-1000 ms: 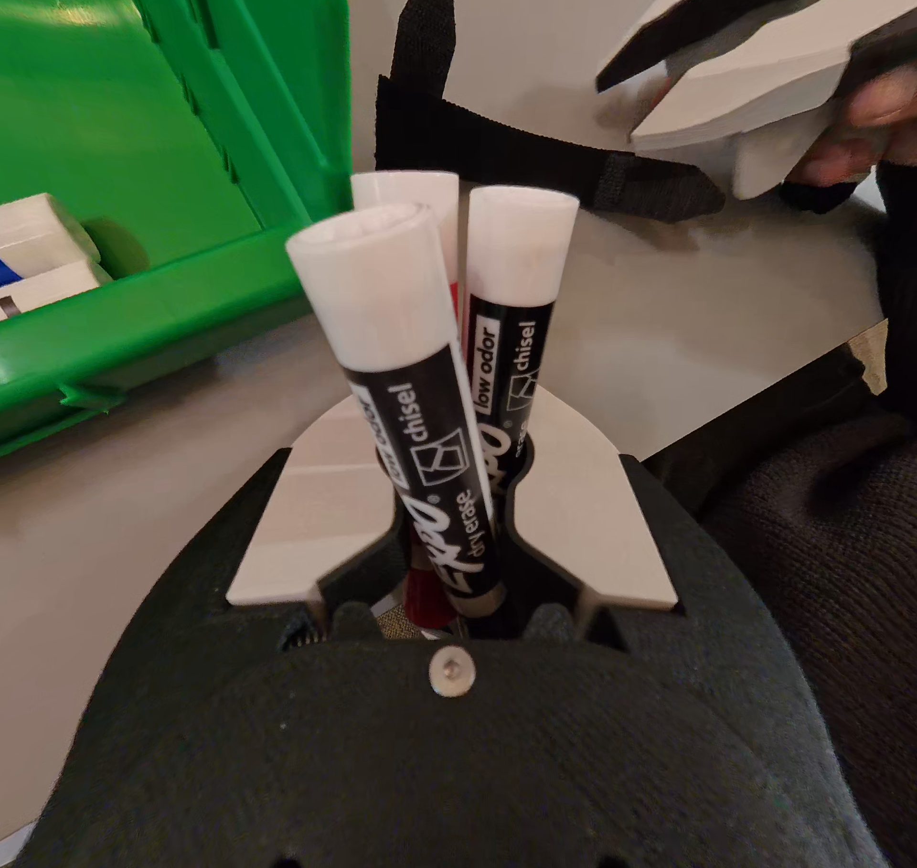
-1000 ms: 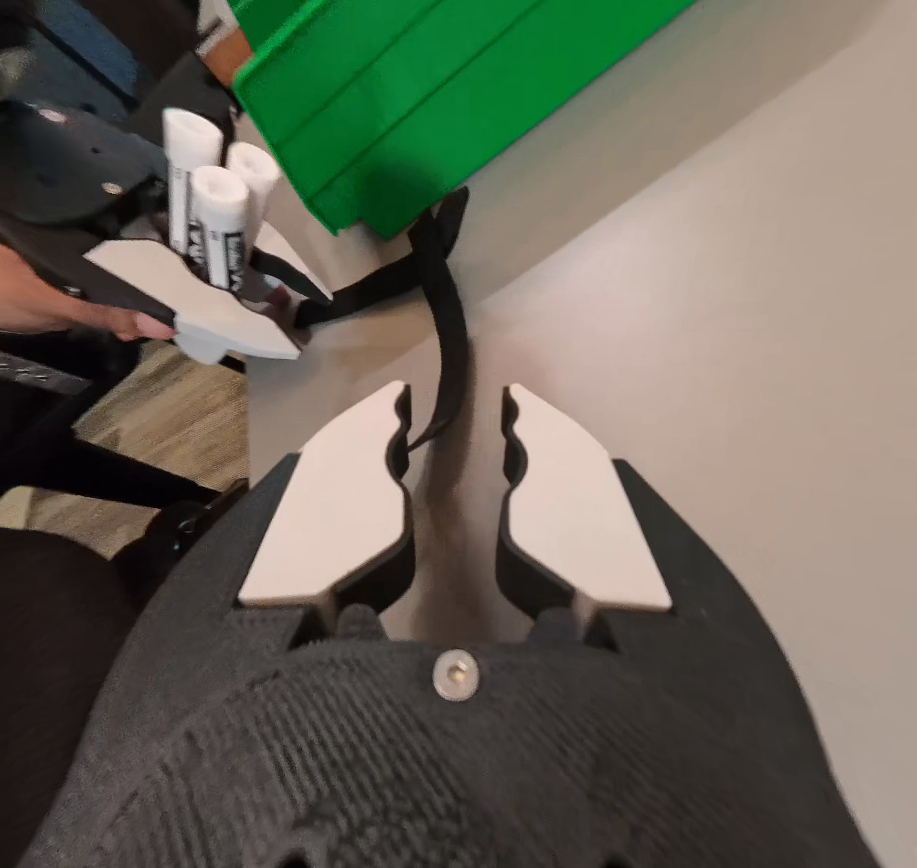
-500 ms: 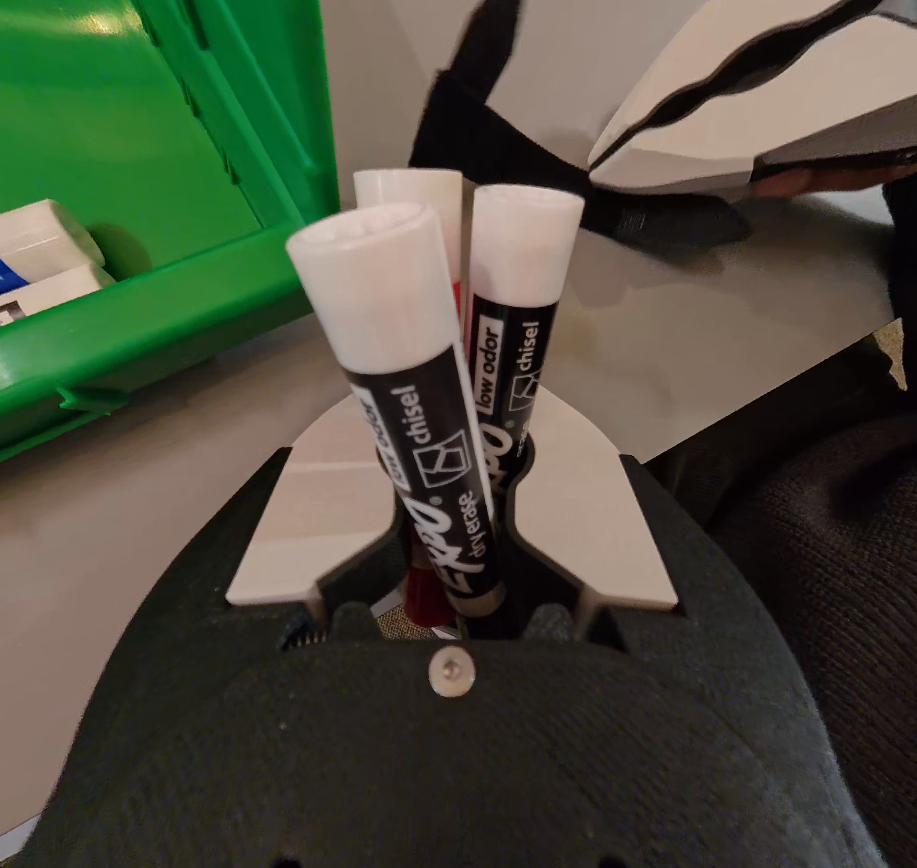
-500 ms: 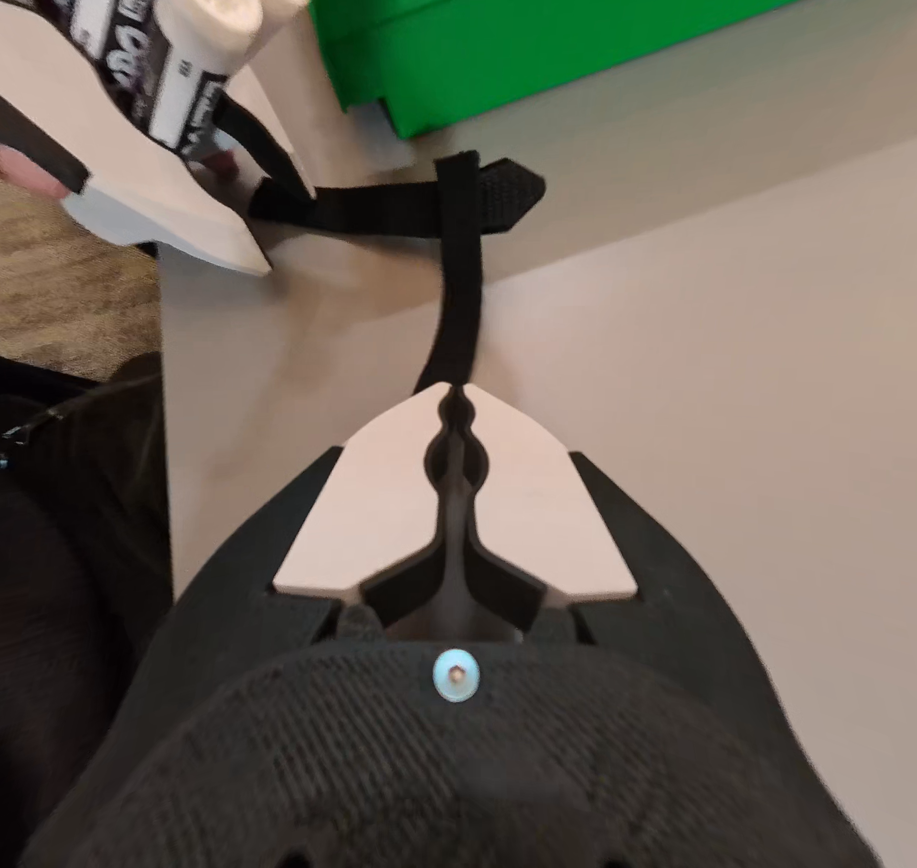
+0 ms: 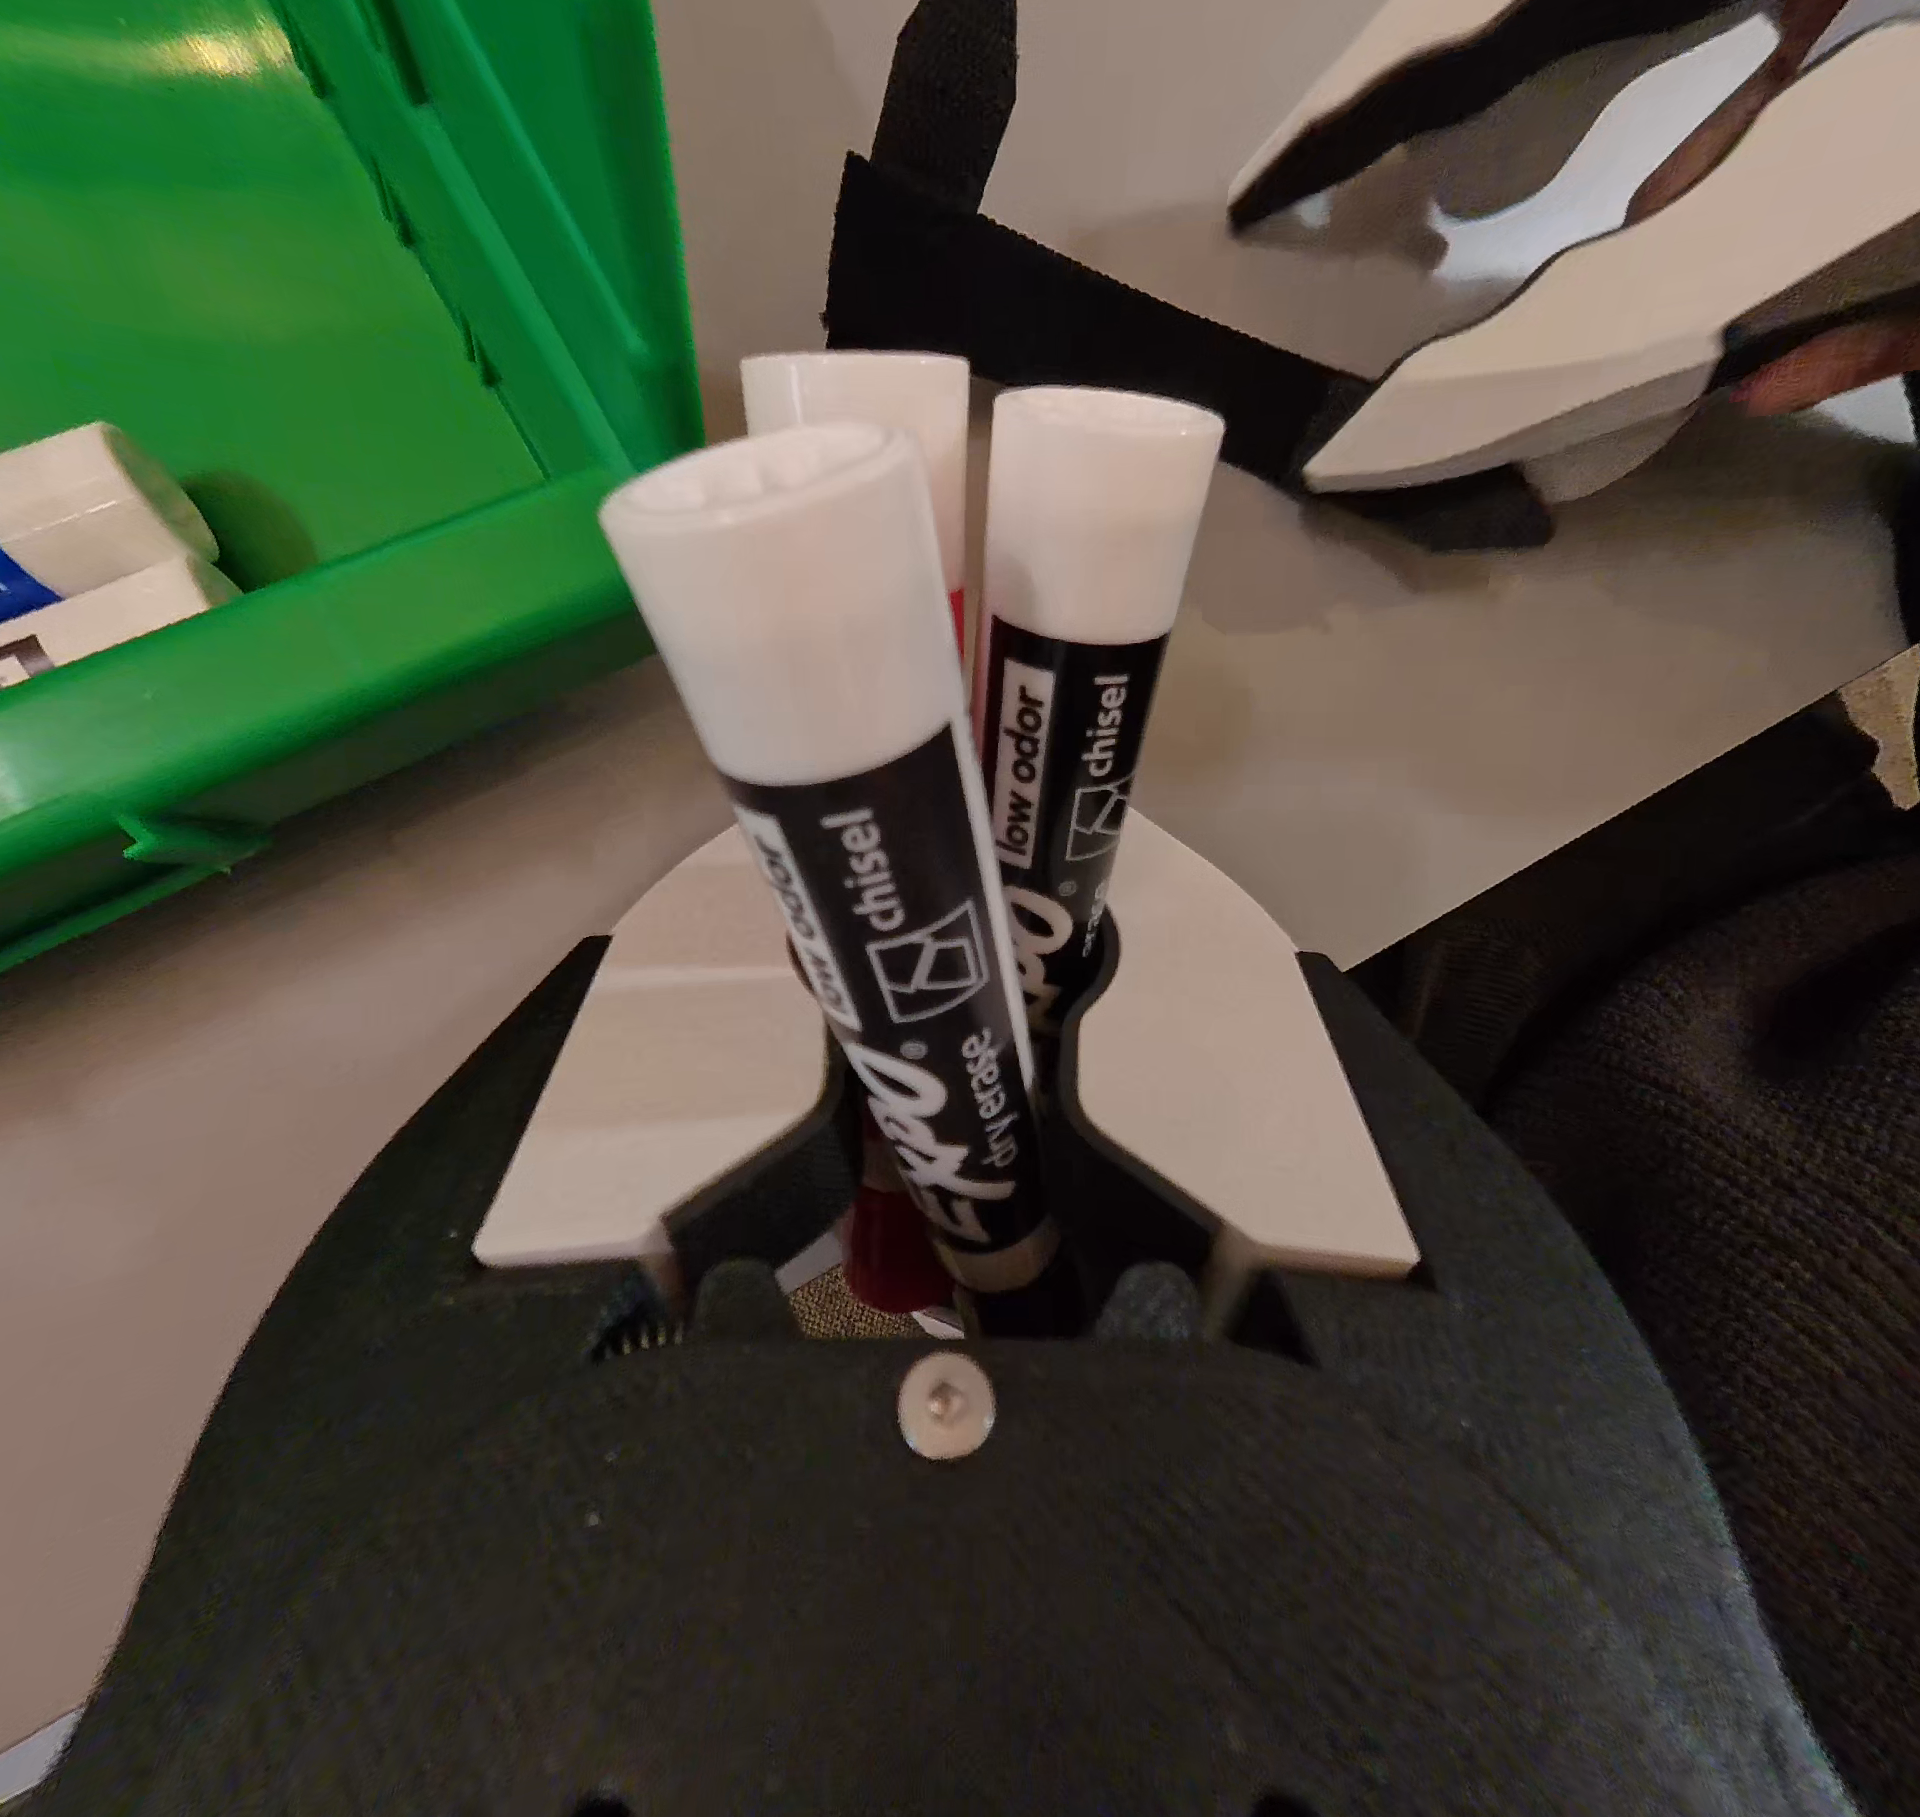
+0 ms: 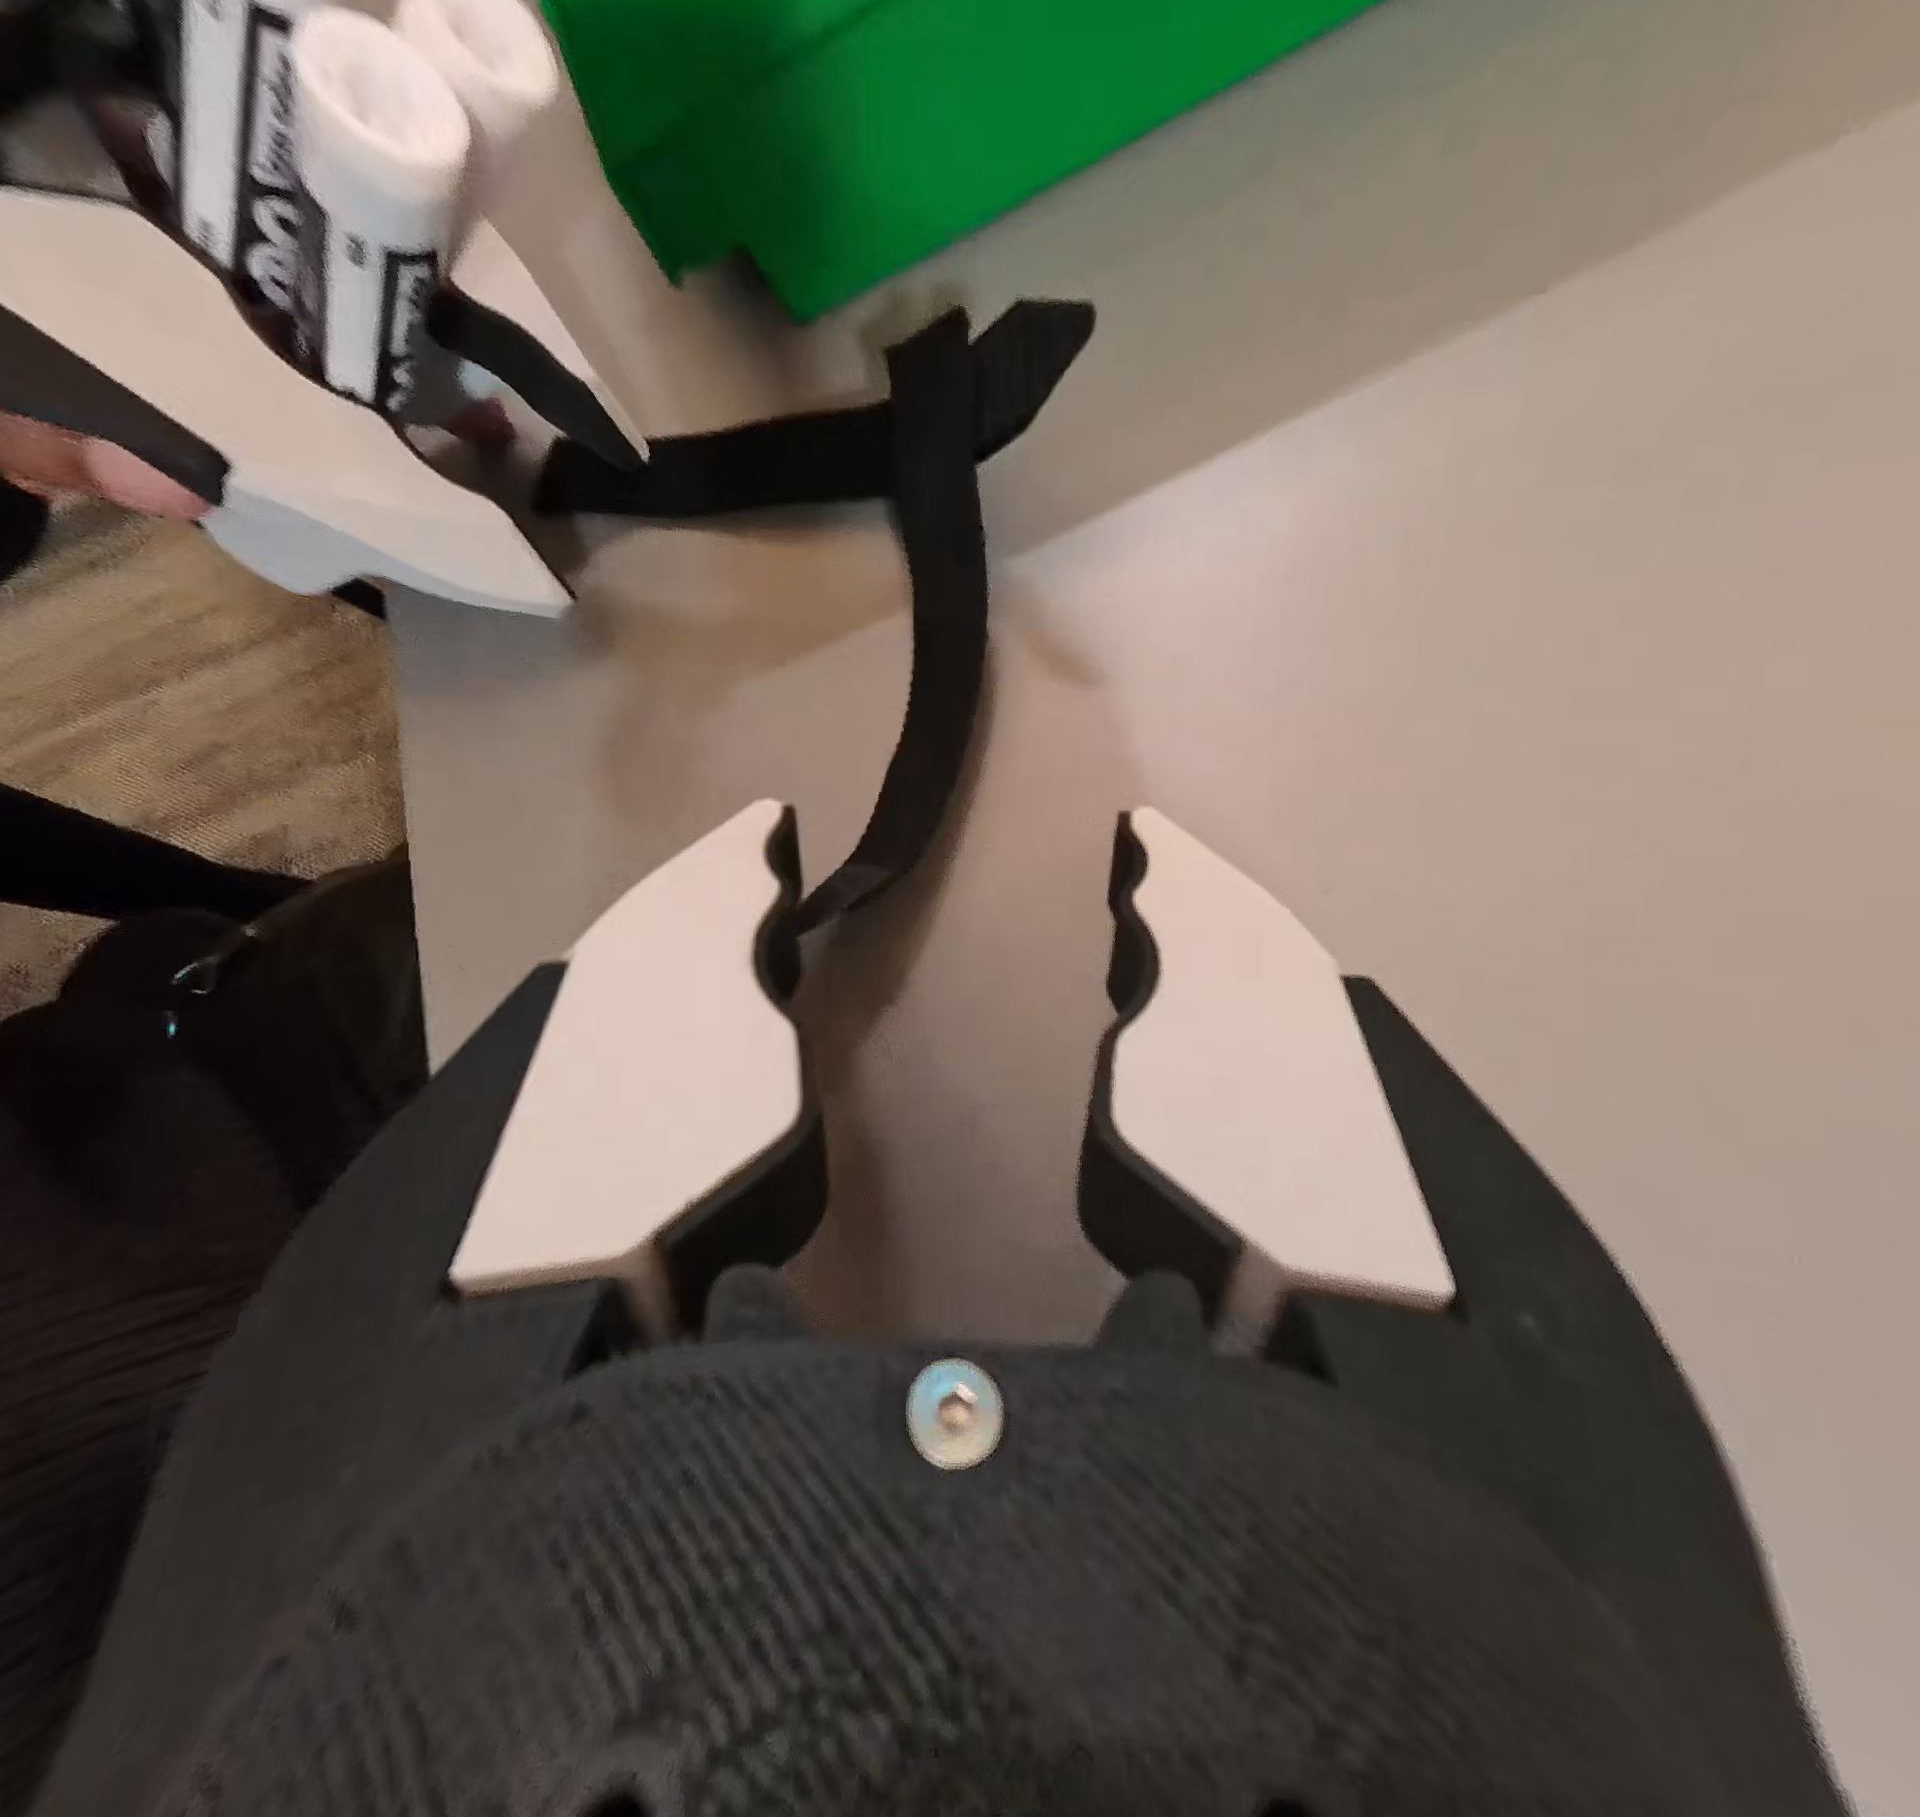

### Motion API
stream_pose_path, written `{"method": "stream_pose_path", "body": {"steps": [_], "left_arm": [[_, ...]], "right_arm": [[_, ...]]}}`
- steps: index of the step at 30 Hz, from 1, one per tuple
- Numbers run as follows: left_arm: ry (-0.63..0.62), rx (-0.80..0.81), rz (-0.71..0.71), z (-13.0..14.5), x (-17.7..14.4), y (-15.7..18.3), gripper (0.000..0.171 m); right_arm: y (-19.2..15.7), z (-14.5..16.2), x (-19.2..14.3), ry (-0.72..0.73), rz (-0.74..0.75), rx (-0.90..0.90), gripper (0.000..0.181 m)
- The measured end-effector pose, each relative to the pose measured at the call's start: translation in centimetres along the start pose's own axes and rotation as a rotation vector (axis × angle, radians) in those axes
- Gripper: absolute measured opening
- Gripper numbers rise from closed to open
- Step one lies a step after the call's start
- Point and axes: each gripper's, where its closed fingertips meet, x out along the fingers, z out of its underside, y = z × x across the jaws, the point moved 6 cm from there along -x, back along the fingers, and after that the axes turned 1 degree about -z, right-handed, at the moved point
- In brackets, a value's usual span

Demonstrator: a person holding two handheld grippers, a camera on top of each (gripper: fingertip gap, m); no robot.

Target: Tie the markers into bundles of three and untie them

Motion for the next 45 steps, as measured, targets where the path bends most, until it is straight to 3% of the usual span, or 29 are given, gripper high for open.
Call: {"method": "stream_pose_path", "body": {"steps": [2, 4, 5, 11, 22, 27, 31, 36, 45], "left_arm": [[0.001, -0.004, 0.006, 0.0, 0.0, 0.0, 0.041], [0.0, -0.004, 0.008, 0.0, 0.0, 0.0, 0.041], [0.001, -0.002, 0.007, 0.0, 0.0, 0.0, 0.041], [-0.003, 0.003, 0.003, 0.0, 0.0, 0.0, 0.042], [0.004, 0.003, -0.007, -0.2, 0.4, 0.4, 0.042], [0.01, 0.005, -0.022, -0.3, 0.5, 0.3, 0.041], [0.006, 0.005, -0.028, -0.3, 0.5, 0.3, 0.042], [0.007, 0.007, -0.032, -0.3, 0.6, 0.2, 0.041], [0.006, 0.038, -0.071, -0.4, 0.8, 0.5, 0.042]], "right_arm": [[-0.9, -0.1, 0.8, -0.007, -0.038, 0.002, 0.046], [-1.6, -0.2, 1.4, -0.027, -0.055, -0.02, 0.011], [-1.7, -0.3, 1.6, -0.025, -0.043, -0.052, 0.005], [0.8, -0.2, -0.3, -0.003, 0.076, -0.055, 0.003], [2.3, 0.3, -2.0, 0.035, 0.005, 0.03, 0.003], [2.2, 0.5, -3.3, 0.085, -0.171, 0.113, 0.002], [2.9, 1.0, -3.7, 0.089, -0.192, 0.153, 0.002], [2.4, 0.2, -4.5, 0.197, -0.362, 0.229, 0.002], [0.4, -0.9, -5.5, 0.405, -0.895, 0.439, 0.002]]}}
